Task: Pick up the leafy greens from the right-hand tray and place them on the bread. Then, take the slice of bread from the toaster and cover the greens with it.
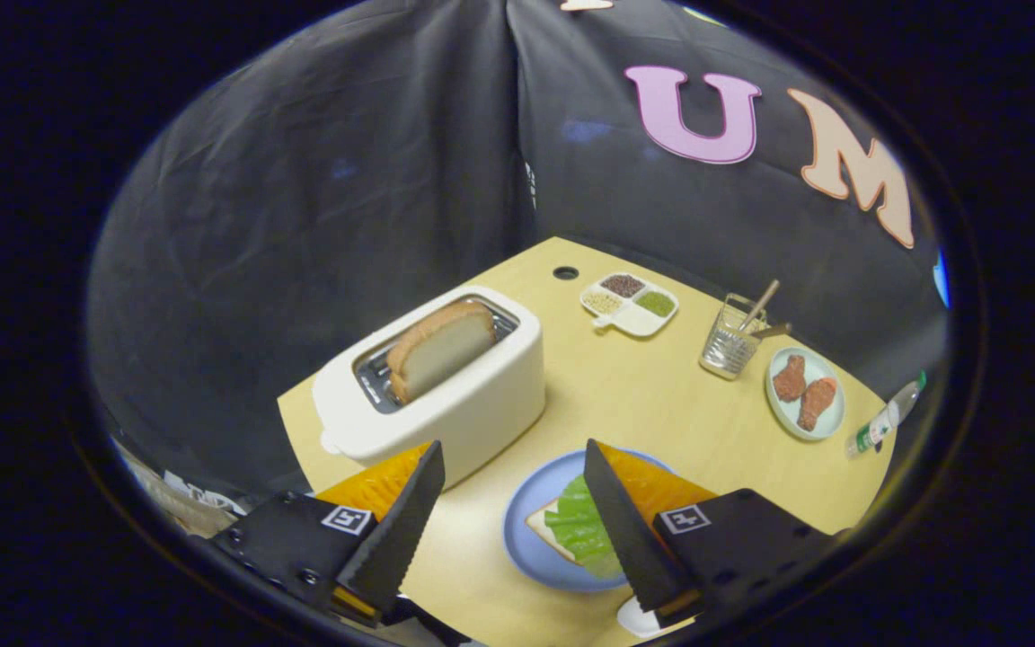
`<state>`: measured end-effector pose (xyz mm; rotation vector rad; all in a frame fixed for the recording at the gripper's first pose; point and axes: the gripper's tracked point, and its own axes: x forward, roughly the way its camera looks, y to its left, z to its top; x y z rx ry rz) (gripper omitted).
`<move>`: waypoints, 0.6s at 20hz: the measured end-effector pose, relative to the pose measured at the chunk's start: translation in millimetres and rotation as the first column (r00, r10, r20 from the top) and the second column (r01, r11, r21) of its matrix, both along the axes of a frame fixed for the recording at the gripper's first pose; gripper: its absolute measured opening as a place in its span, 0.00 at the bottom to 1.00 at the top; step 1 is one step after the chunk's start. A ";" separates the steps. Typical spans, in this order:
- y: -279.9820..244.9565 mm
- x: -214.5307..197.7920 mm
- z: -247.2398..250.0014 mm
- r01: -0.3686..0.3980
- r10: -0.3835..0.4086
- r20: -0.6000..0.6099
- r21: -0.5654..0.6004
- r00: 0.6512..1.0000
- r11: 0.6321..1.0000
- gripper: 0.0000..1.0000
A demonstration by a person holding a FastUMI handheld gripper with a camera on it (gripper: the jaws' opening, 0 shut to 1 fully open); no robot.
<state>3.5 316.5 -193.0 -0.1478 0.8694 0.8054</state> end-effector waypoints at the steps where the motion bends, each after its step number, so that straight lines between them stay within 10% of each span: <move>1: 5.0 3.1 6.9 0.000 0.000 0.004 0.005 1.000 1.000 1.00; 12: 74.8 15.0 25.0 0.030 -0.025 -0.052 0.092 0.998 0.995 0.97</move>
